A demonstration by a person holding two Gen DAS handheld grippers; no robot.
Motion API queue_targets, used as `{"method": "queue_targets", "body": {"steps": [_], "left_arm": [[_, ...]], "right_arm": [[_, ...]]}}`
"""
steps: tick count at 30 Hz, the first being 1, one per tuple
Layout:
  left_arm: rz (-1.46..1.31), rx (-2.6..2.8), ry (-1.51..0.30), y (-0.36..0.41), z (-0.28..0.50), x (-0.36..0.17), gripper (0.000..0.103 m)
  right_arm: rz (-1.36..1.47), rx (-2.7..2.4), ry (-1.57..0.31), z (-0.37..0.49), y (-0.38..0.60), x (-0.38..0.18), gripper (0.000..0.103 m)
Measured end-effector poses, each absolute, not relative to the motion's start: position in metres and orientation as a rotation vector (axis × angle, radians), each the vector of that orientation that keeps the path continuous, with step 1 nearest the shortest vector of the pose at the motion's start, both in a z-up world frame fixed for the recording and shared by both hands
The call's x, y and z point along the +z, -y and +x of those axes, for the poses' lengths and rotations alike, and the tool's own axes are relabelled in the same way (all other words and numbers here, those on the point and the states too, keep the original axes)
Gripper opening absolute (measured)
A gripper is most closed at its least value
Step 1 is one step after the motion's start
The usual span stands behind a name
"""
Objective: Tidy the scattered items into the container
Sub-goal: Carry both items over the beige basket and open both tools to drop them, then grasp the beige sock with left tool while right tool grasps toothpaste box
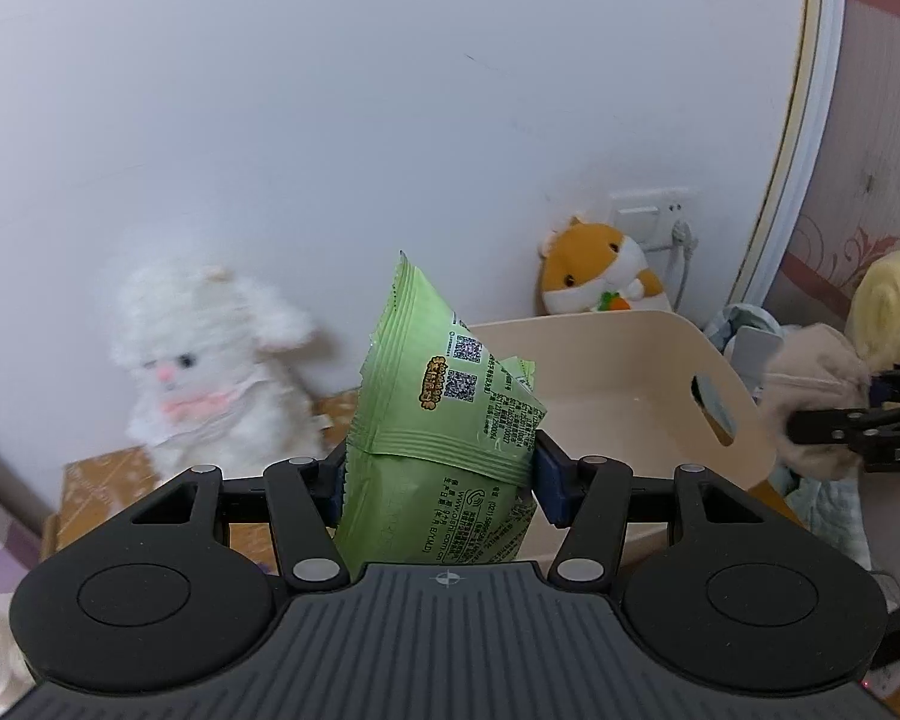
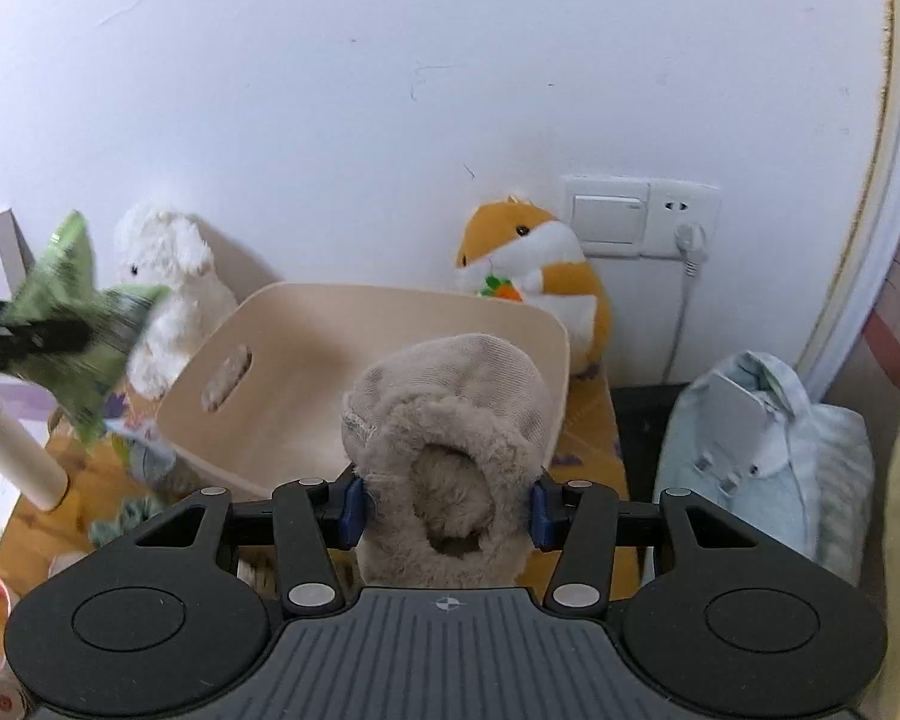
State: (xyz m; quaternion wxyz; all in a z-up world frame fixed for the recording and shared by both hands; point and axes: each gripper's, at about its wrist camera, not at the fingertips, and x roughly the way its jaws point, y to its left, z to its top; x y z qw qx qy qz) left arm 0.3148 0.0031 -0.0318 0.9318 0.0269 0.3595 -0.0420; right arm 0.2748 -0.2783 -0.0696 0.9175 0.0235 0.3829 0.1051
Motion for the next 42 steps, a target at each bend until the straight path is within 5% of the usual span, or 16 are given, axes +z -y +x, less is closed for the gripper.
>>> {"method": "queue_targets", "body": {"steps": [18, 20, 22, 25, 31, 42], "left_arm": [[0.058, -0.031, -0.876, 0.056, 0.395, -0.099, 0.058], [0.059, -0.029, -0.880, 0.057, 0.399, -0.102, 0.062], [0.055, -0.030, -0.879, 0.058, 0.400, -0.104, 0.069], [0.075, -0.033, -0.880, 0.060, 0.398, -0.104, 0.077], [0.069, -0.021, -0.866, 0.054, 0.392, -0.098, 0.078], [0.043, -0.055, -0.813, 0.022, 0.354, -0.064, 0.079]], "right_arm": [[0.089, 0.165, -0.929, 0.339, 0.267, -0.138, 0.048], [0.090, 0.168, -0.939, 0.340, 0.266, -0.142, 0.052], [0.089, 0.170, -0.931, 0.340, 0.266, -0.142, 0.069], [0.097, 0.185, -0.916, 0.336, 0.266, -0.140, 0.082], [0.071, 0.192, -0.879, 0.326, 0.257, -0.126, 0.103], [0.070, 0.195, -0.821, 0.284, 0.247, -0.097, 0.103]]}}
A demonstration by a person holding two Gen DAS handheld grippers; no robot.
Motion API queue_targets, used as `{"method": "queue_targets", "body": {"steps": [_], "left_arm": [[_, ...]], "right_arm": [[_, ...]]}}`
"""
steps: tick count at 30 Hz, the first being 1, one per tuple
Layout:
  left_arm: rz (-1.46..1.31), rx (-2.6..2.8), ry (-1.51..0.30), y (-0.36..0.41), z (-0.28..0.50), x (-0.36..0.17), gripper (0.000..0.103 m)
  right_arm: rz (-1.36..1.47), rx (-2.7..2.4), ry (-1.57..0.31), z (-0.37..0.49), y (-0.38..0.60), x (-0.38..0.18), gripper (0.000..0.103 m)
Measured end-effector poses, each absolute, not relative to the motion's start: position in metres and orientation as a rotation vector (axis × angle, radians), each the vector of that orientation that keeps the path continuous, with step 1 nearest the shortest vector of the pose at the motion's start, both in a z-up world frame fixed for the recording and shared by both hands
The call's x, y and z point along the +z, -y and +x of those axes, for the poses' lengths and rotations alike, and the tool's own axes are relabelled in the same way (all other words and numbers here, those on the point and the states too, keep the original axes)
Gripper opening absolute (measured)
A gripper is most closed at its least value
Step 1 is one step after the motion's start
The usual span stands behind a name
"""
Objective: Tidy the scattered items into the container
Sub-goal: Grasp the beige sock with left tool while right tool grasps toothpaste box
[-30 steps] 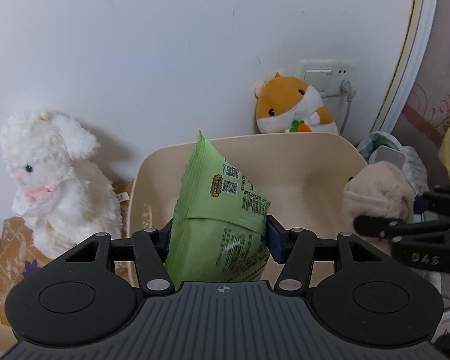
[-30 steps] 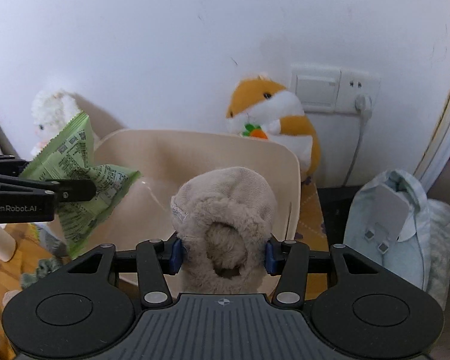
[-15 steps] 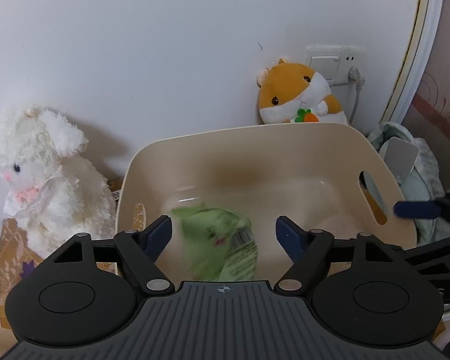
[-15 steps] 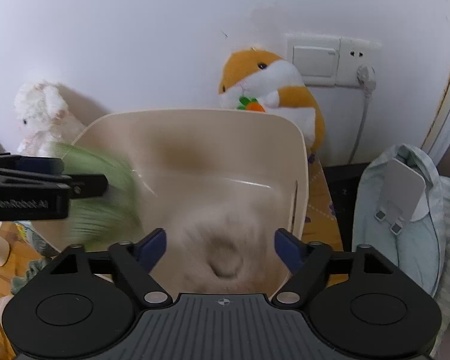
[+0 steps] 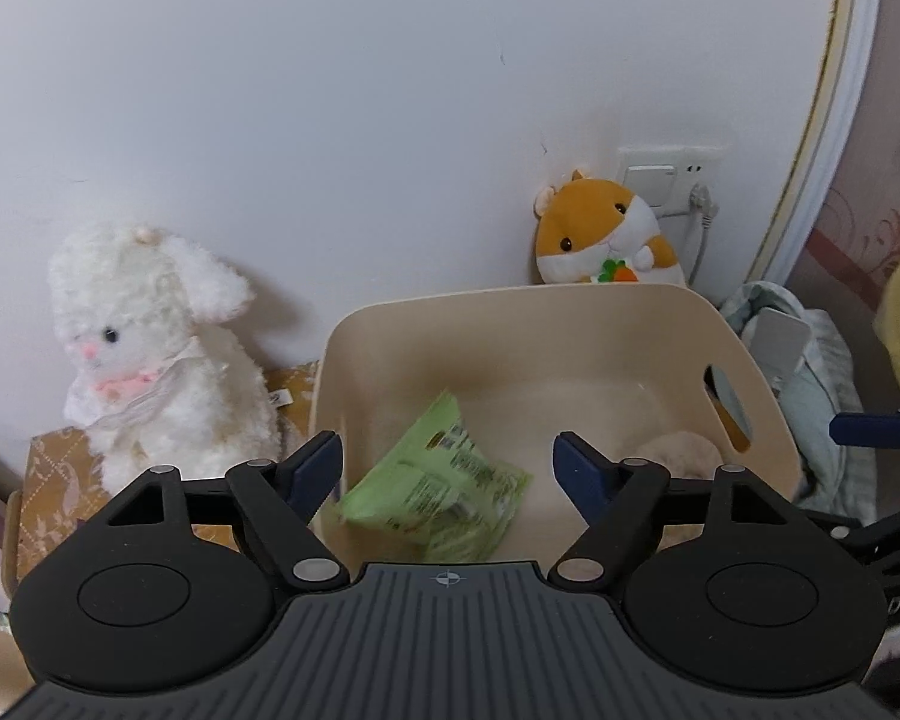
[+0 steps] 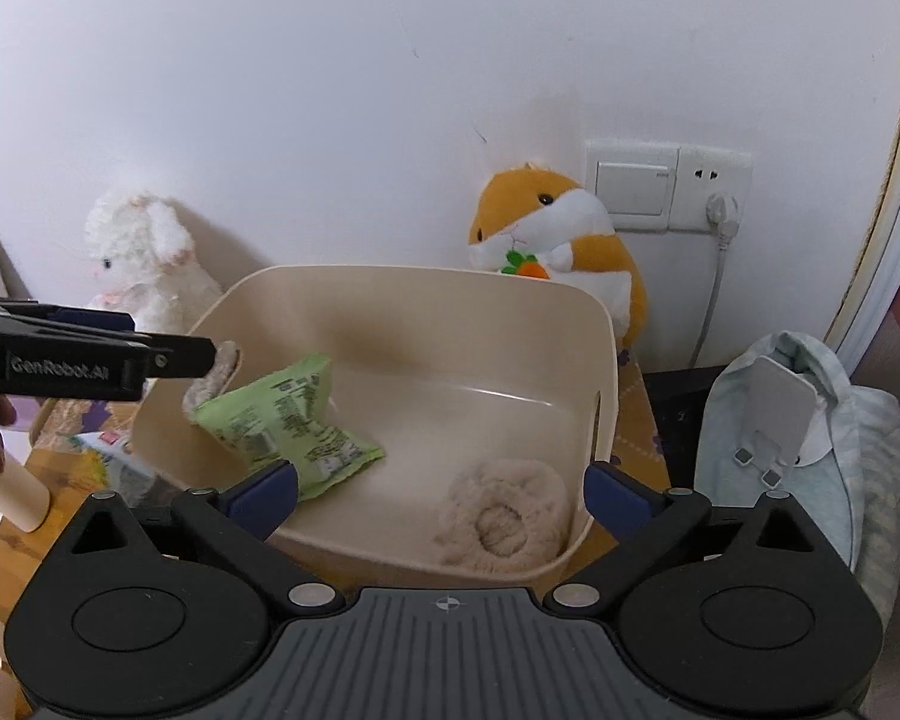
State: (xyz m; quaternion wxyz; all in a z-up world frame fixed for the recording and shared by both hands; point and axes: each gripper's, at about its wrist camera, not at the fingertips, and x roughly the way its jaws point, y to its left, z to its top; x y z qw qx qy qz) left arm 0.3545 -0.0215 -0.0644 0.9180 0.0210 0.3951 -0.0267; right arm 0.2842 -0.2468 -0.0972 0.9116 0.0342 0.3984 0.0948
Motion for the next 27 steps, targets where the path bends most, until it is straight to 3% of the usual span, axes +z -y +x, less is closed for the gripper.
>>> {"method": "queue_targets", "body": {"steps": [16, 27], "left_arm": [[0.027, -0.033, -0.944, -0.073, 0.261, -0.099, 0.080], [0.032, -0.084, -1.069, -0.089, 0.224, -0.142, 0.080]], "right_arm": [[0.031, 0.239, -0.935, 0.200, 0.207, -0.121, 0.103], [0.067, 0.246, -1.025, 0.178, 0.192, -0.148, 0.103]]}}
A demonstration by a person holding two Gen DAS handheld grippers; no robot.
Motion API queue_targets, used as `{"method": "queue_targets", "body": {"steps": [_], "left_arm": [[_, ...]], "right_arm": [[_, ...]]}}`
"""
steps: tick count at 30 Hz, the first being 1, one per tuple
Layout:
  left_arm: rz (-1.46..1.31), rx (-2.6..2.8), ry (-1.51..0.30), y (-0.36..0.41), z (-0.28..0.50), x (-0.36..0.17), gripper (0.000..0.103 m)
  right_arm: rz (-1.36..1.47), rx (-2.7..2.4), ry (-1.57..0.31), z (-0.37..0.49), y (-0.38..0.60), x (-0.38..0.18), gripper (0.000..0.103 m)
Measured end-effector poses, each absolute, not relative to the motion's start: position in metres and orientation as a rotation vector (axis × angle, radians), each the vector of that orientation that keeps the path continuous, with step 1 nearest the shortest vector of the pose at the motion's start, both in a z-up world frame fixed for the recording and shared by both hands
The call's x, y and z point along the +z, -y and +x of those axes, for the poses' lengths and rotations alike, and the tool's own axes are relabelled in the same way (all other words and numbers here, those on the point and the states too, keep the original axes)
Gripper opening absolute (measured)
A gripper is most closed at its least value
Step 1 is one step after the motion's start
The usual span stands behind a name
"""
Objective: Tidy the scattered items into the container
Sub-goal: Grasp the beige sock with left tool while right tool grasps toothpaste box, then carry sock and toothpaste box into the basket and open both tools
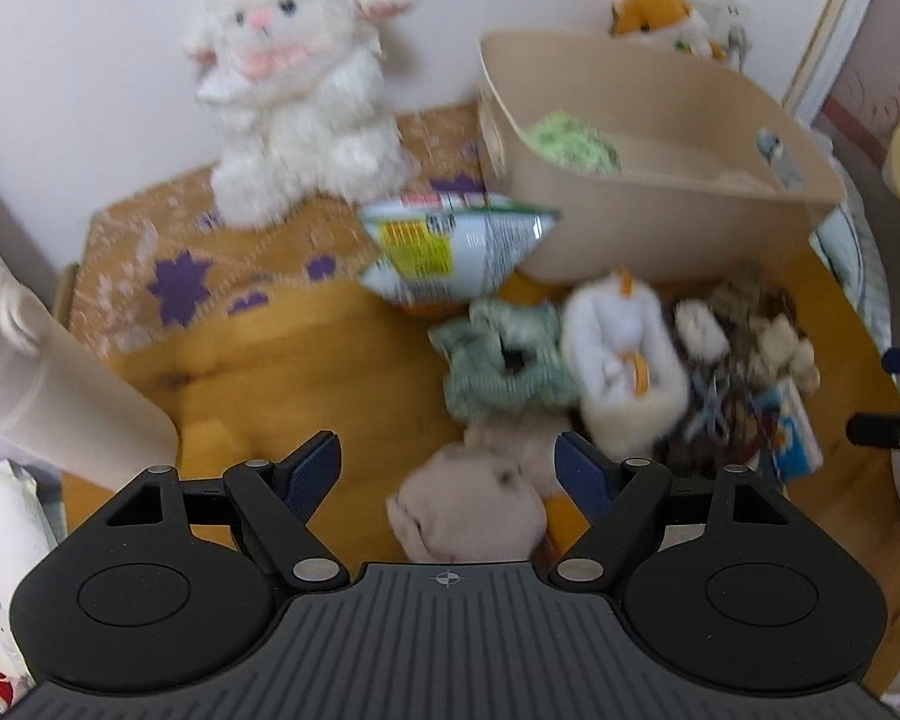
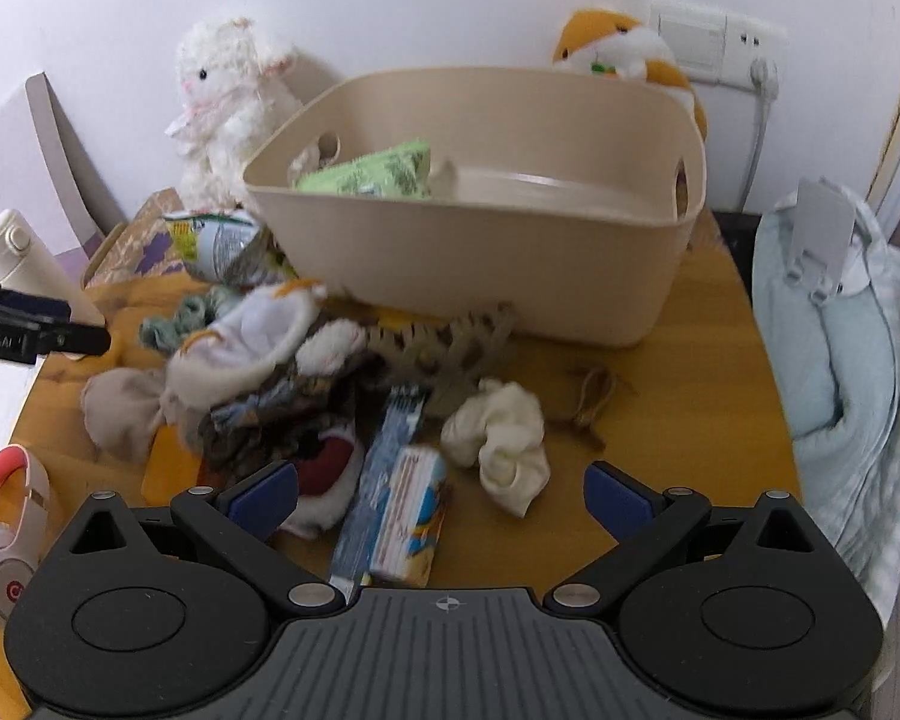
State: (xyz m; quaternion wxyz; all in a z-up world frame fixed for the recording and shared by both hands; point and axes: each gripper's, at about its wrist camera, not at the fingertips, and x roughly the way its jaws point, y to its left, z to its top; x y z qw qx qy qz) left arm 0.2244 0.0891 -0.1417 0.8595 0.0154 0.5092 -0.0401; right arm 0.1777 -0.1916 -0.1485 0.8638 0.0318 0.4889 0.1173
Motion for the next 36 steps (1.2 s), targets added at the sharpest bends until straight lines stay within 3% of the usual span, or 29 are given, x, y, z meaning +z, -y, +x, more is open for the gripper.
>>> {"method": "queue_targets", "body": {"steps": [6, 21, 24, 26, 28, 31, 36], "left_arm": [[0.062, -0.076, -1.133, -0.088, 0.226, -0.166, 0.080], [0.019, -0.086, -1.210, -0.084, 0.248, -0.199, 0.080], [-0.004, -0.091, -1.267, -0.085, 0.252, -0.208, 0.065], [0.004, -0.100, -1.268, -0.083, 0.251, -0.210, 0.063], [0.020, -0.110, -1.257, -0.081, 0.249, -0.210, 0.058], [0.035, -0.127, -1.243, -0.079, 0.247, -0.208, 0.049], [0.071, -0.142, -1.240, -0.074, 0.241, -0.205, 0.045]], "right_arm": [[0.198, 0.164, -1.100, 0.177, 0.198, -0.170, 0.102], [0.134, 0.163, -1.159, 0.196, 0.195, -0.206, 0.077], [0.139, 0.167, -1.164, 0.198, 0.196, -0.211, 0.066], [0.142, 0.170, -1.171, 0.199, 0.197, -0.214, 0.049], [0.143, 0.181, -1.179, 0.199, 0.198, -0.217, 0.024], [0.129, 0.203, -1.173, 0.195, 0.199, -0.220, 0.020], [0.111, 0.241, -1.162, 0.187, 0.203, -0.219, 0.020]]}}
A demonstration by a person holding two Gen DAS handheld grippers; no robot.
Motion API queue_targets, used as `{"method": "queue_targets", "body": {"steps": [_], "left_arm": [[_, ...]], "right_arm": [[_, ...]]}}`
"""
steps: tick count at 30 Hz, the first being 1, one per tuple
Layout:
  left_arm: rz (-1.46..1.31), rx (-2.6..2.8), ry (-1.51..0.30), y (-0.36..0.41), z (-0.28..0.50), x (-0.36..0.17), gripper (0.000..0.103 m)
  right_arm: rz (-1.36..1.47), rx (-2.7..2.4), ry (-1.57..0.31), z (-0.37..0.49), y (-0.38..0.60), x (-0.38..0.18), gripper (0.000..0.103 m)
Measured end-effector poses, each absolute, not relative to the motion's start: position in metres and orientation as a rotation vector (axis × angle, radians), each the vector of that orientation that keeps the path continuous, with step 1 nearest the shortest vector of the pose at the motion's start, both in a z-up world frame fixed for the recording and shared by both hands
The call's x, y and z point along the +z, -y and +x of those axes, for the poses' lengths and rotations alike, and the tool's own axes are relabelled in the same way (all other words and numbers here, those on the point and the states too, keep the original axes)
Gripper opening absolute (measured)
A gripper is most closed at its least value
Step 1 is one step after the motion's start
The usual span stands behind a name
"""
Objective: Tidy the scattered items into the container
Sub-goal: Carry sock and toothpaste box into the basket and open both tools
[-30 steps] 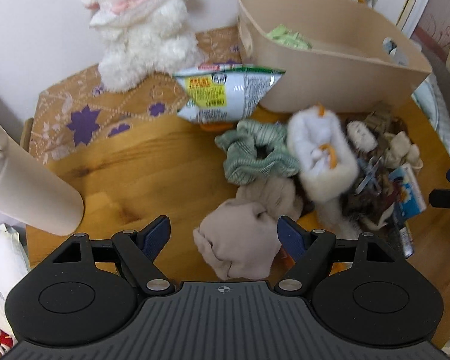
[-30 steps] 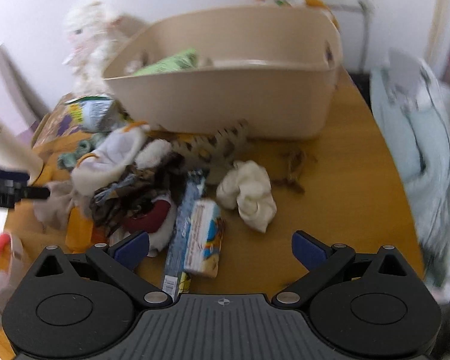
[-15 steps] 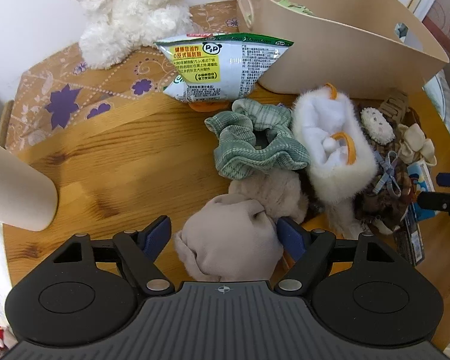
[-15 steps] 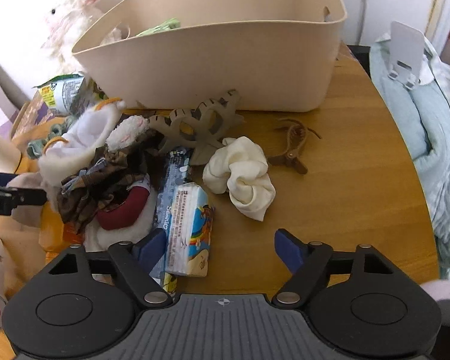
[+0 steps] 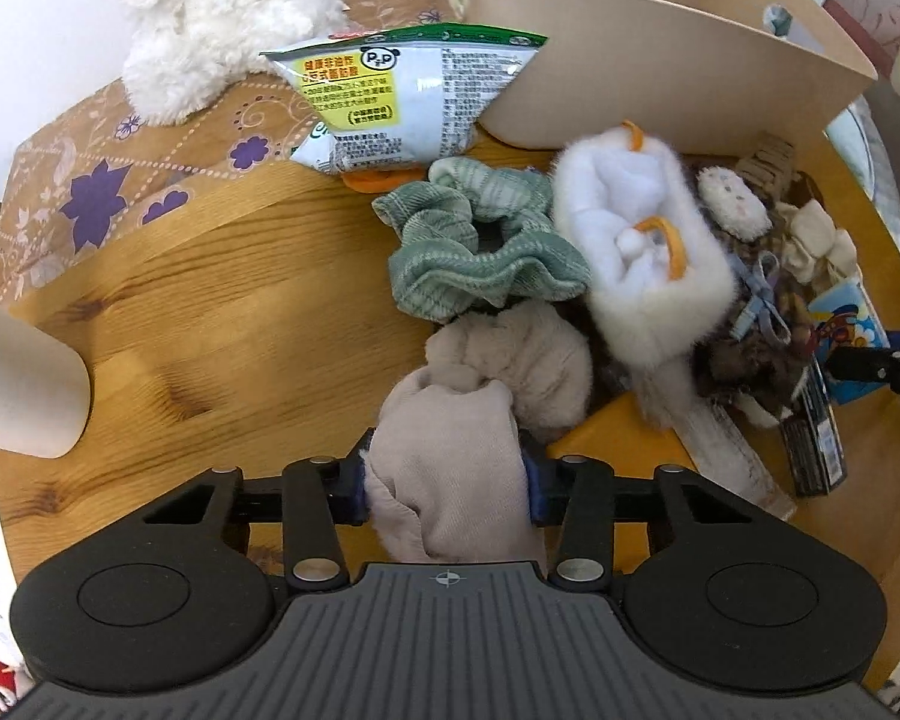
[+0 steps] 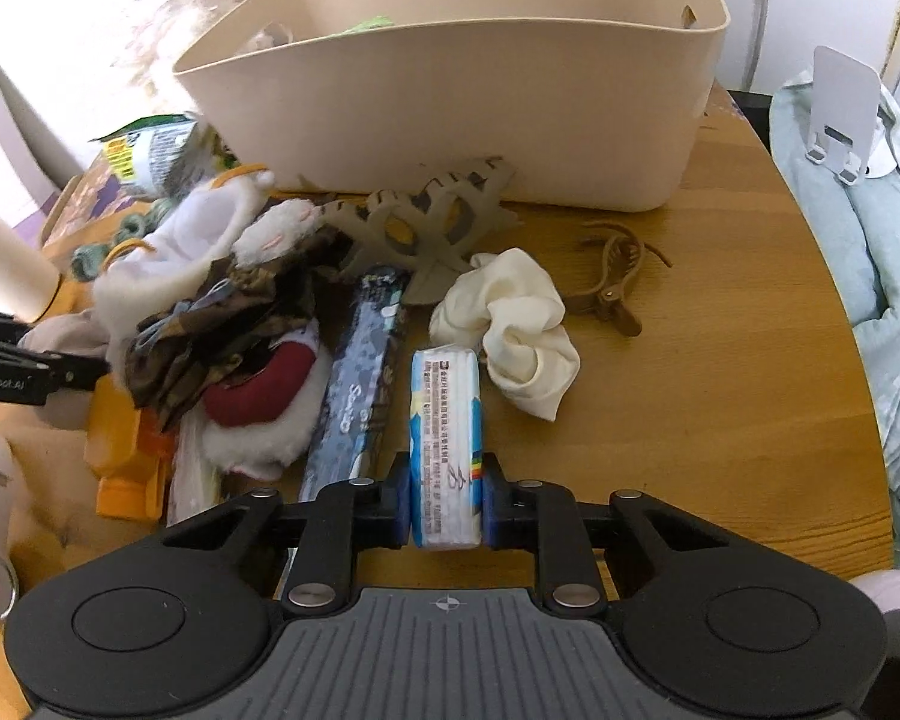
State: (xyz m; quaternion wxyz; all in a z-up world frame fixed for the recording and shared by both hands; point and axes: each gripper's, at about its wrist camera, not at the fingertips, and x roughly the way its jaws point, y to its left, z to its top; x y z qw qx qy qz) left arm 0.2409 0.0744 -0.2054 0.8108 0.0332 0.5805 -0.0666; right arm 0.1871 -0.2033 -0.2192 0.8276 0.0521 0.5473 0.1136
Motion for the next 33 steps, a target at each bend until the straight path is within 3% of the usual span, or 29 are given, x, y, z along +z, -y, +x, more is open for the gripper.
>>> {"method": "queue_targets", "body": {"steps": [13, 33], "left_arm": [[0.054, -0.138, -1.200, -0.088, 0.214, -0.186, 0.042], [0.039, -0.198, -0.982, -0.071, 0.214, -0.095, 0.042]], "right_arm": [[0.129, 0.328, -1.130, 0.166, 0.204, -0.182, 0.019], [-0.009, 0.346, -0.968, 0.176, 0.232, -0.099, 0.019]]}}
